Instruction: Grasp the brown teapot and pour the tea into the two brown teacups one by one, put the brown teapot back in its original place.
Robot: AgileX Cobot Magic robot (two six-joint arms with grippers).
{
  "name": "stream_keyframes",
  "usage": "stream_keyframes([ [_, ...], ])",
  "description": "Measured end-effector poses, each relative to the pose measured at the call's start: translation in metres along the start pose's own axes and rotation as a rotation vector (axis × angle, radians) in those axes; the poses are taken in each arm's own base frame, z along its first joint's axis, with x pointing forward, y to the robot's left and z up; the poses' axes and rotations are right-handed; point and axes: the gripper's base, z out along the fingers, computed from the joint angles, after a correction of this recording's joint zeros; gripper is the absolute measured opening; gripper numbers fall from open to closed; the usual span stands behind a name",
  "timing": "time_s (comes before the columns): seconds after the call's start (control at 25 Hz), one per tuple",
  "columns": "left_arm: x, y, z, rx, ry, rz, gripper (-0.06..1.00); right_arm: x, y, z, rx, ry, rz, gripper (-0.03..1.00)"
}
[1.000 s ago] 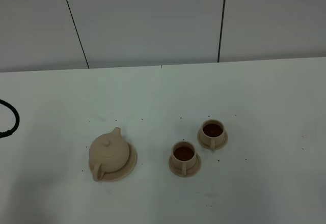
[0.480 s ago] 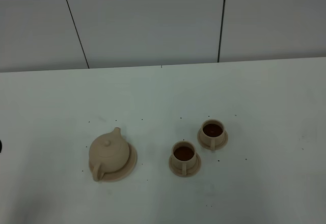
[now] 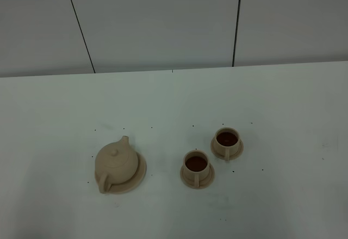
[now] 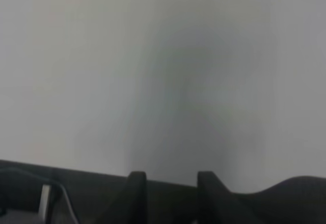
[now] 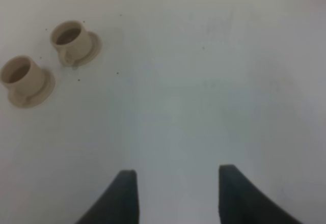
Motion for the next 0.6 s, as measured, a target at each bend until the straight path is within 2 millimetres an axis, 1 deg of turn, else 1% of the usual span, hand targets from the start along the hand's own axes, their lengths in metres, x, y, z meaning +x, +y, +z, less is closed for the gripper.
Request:
stream_keyframes([
  [0.6, 0.017, 0.001, -0.02, 0.013, -0.18, 0.013, 0.31, 0.0, 0.0, 0.0, 0.0, -0.001, 0.0, 0.36],
])
